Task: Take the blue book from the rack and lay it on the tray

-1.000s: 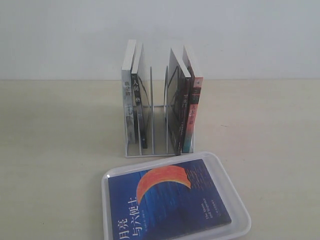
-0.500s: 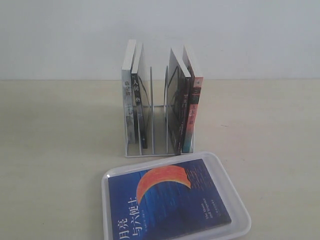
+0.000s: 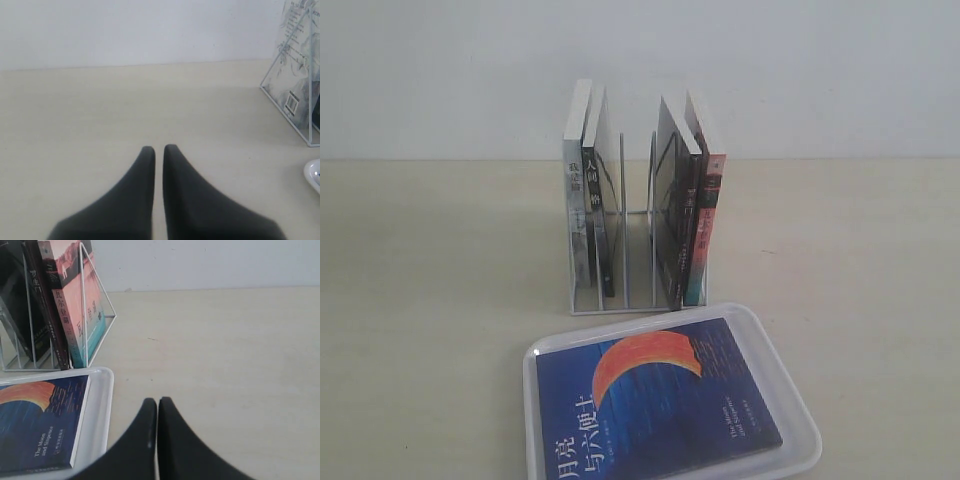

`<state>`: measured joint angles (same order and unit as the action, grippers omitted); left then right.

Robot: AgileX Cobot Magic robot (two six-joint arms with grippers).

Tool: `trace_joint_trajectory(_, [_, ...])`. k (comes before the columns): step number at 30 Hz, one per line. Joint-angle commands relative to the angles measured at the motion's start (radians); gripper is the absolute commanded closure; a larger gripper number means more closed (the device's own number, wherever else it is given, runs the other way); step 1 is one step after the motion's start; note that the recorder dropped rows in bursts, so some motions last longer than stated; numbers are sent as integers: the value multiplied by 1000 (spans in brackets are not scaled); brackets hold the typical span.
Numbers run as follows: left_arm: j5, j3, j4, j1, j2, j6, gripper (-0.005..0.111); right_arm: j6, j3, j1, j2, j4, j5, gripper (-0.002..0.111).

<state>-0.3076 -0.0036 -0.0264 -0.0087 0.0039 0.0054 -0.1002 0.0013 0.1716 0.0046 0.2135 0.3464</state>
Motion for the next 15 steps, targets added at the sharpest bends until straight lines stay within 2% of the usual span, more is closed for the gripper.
trace_joint_trajectory(1, [3, 4, 8, -1, -4, 4, 102, 2, -1, -14, -5, -6, 1, 108])
trace_joint_trajectory(6, [3, 4, 8, -1, -4, 4, 102, 7, -1, -71, -5, -6, 1, 108])
trace_joint_trajectory(15, [3, 4, 8, -1, -4, 4, 102, 7, -1, -71, -5, -6, 1, 108])
